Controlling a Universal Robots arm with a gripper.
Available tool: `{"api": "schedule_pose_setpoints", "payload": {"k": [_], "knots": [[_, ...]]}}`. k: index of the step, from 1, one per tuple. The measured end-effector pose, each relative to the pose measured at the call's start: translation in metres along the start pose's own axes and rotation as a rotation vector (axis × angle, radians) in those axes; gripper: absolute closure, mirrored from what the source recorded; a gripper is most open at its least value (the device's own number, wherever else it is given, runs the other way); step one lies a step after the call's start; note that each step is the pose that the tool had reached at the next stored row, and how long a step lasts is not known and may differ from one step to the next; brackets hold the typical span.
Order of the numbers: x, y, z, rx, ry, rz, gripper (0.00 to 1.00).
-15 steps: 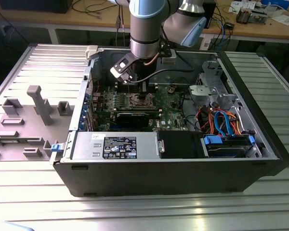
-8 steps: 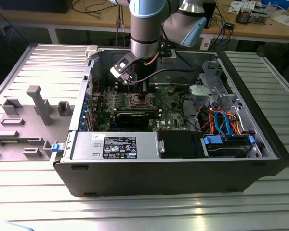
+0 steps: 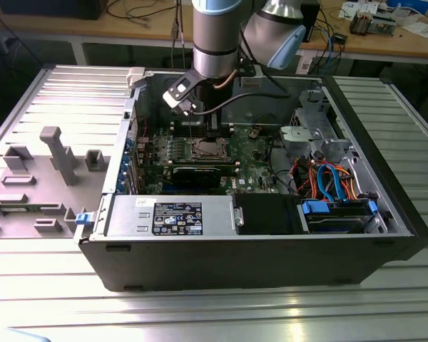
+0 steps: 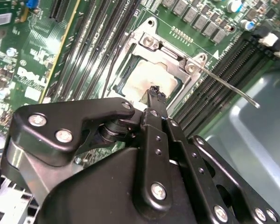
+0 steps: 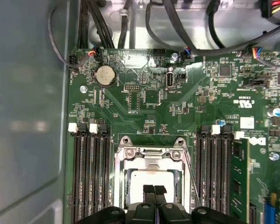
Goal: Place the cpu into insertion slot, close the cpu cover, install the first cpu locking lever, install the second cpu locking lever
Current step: 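Install the first cpu locking lever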
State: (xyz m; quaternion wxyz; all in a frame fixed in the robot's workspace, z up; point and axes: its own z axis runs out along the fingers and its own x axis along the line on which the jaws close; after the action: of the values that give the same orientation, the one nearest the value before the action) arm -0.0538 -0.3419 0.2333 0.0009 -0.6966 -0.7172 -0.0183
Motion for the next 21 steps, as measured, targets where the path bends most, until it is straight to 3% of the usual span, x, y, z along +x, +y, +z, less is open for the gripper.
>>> {"api": "schedule_pose_setpoints", "payload": {"k": [5, 6, 10, 21], "knots": [[0.0003, 0.0003, -0.0122, 0.0000, 0.0001, 0.000, 0.89], [0.0005, 0.0005, -0.0180, 0.0000, 0.0001, 0.000, 0.89], [0.0008, 0.0008, -0.0308, 0.0000, 0.0001, 0.000, 0.89], [0.0008, 0.0008, -0.0312, 0.0001, 0.0001, -0.002, 0.89]]}}
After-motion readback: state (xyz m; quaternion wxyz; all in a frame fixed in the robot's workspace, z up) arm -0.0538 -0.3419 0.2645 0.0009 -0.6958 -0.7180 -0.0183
